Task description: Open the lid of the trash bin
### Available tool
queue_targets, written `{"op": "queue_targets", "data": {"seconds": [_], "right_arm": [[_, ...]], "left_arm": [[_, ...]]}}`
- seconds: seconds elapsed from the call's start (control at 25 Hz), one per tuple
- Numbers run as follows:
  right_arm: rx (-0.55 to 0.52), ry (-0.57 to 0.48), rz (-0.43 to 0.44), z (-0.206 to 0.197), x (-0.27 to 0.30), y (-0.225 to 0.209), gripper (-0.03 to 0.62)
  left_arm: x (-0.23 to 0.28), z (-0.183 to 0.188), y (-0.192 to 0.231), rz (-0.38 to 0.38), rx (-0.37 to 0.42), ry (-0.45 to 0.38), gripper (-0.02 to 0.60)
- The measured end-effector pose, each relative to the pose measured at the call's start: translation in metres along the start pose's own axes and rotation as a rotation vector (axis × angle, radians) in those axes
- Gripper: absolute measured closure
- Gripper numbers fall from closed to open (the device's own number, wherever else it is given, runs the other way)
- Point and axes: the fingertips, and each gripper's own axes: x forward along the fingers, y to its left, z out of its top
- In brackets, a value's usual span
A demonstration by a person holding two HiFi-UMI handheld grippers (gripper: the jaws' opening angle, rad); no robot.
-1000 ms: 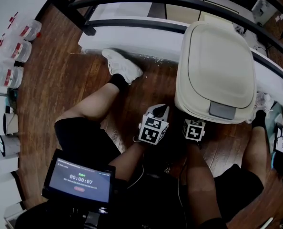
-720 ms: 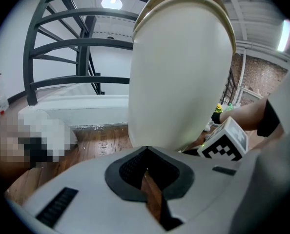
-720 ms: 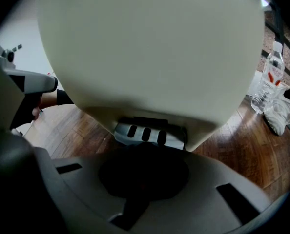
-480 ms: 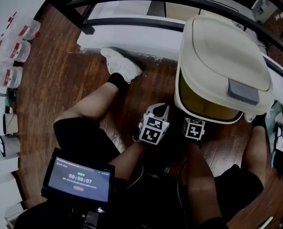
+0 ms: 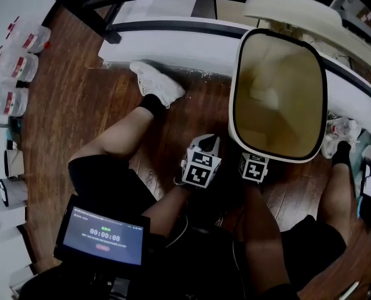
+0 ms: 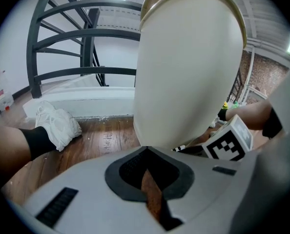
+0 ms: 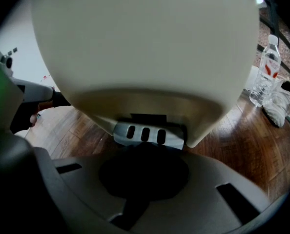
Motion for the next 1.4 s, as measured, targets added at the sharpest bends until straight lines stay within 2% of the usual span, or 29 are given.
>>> {"op": "queue_targets", "data": {"seconds": [0.6, 0.76, 1.4], "right_arm": [[-0.019, -0.005, 0.009, -0.001, 0.000, -0.001, 0.589], [-0.020, 0.027, -0.002, -0.006, -0.001, -0.003, 0.589], [-0.035, 0.028, 0.000, -0.004, -0.002, -0.002, 0.589]], "left_arm": [[-0.002, 0.000, -0.007, -0.048, -0.057, -0.004, 0.583], [-0.003, -0.001, -0.007, -0.048, -0.057, -0.003, 0.583], [-0.004, 0.000, 0.004, -0.022, -0.078, -0.007, 0.583]]}}
